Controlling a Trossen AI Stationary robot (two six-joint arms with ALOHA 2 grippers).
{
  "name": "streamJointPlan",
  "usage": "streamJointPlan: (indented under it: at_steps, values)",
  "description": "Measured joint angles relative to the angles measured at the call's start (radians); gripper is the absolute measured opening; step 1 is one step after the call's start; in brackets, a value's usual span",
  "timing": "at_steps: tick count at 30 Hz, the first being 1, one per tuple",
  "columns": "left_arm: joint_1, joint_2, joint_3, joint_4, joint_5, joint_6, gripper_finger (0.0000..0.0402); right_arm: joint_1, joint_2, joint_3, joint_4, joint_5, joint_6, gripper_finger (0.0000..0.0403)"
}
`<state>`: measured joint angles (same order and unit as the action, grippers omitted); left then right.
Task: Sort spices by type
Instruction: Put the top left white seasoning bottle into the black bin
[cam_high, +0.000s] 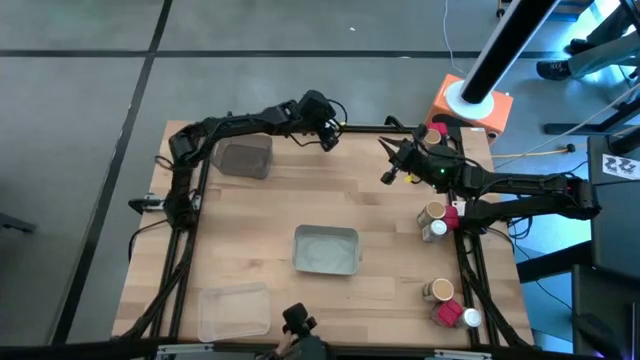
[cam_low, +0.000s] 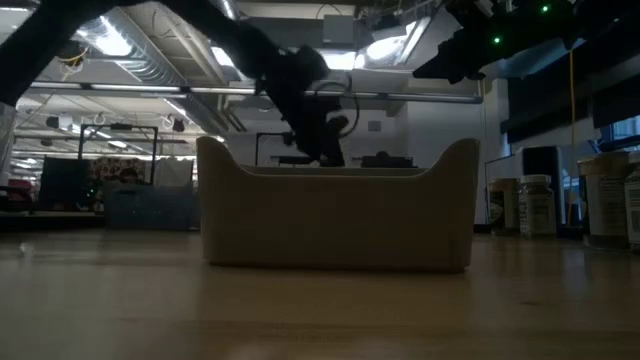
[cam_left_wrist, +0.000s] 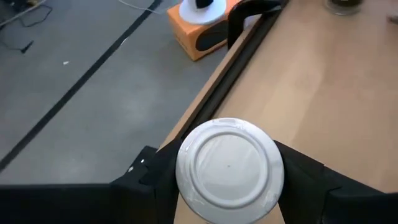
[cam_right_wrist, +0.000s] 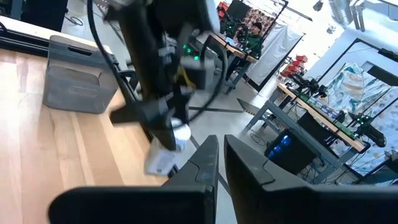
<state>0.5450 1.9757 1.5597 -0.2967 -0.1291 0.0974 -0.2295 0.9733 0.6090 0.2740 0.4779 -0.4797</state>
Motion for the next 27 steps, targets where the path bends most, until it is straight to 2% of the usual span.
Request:
streamJointPlan:
  at_steps: [7,16,22,27]
  values:
    - [-0.053,-0.178,0.001,-0.170,-0.079,0.036,0.0193,0.000,0.000,0.000,0.001,0.000,0.000,0.0028]
    - [-0.074,-0.388,0.002,-0.399,-0.145,0.003,0.0195,0.000,0.000,0.000,0.000,0.000,0.000,0.0028]
    - [-0.065,-0.481,0.002,-0.571,-0.185,-0.038,0.0191,0.000,0.000,0.000,0.000,0.000,0.000,0.0028]
    - [-0.060,-0.533,0.002,-0.661,-0.257,-0.050,0.0195,0.000,0.000,0.000,0.000,0.000,0.000,0.0028]
